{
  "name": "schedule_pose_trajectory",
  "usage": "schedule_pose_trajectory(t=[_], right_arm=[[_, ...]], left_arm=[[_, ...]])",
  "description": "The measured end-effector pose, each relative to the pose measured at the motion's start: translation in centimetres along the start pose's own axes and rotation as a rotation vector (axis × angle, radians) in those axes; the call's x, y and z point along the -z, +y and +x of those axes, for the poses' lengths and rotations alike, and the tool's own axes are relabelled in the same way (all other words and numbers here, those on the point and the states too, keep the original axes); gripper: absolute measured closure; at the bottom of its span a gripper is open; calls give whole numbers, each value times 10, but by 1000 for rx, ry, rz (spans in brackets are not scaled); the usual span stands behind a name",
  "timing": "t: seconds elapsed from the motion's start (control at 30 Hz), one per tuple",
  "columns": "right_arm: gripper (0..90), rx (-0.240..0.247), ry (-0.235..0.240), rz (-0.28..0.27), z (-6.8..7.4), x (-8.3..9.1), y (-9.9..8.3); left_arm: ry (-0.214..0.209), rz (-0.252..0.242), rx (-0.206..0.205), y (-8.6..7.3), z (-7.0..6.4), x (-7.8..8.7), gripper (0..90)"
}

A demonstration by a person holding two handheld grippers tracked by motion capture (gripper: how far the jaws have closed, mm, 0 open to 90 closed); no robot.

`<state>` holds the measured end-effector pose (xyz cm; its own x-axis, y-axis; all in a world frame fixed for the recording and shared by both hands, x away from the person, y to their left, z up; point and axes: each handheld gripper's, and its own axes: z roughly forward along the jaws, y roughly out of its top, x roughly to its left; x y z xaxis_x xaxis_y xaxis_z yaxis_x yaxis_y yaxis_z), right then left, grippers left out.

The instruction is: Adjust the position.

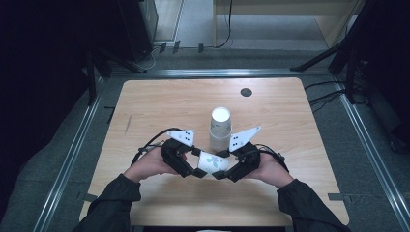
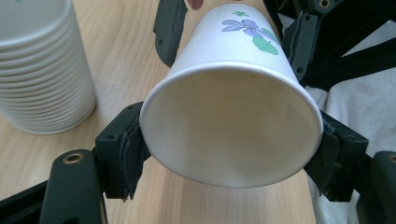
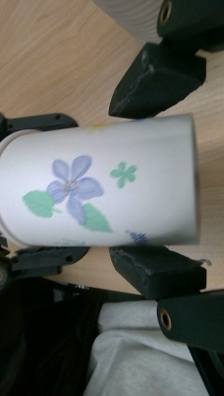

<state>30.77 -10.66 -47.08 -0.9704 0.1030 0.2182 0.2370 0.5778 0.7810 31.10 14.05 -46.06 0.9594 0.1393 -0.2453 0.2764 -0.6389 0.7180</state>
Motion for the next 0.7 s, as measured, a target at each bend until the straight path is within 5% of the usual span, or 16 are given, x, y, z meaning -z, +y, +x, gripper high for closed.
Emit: schedule_pose_trajectory(t=[0.13,0.33,0.7], right_arm=[[238,-1,-6,2,0,1,-1],[236,9,-29,25,0,-1,-3],[240,14,-54,59,-2,-10,-6]], left_arm=[[50,40,-16,7,-5,8,241],[72,132,1,15,-4,11,241],[112,287,-12,19,-2,-7,241]])
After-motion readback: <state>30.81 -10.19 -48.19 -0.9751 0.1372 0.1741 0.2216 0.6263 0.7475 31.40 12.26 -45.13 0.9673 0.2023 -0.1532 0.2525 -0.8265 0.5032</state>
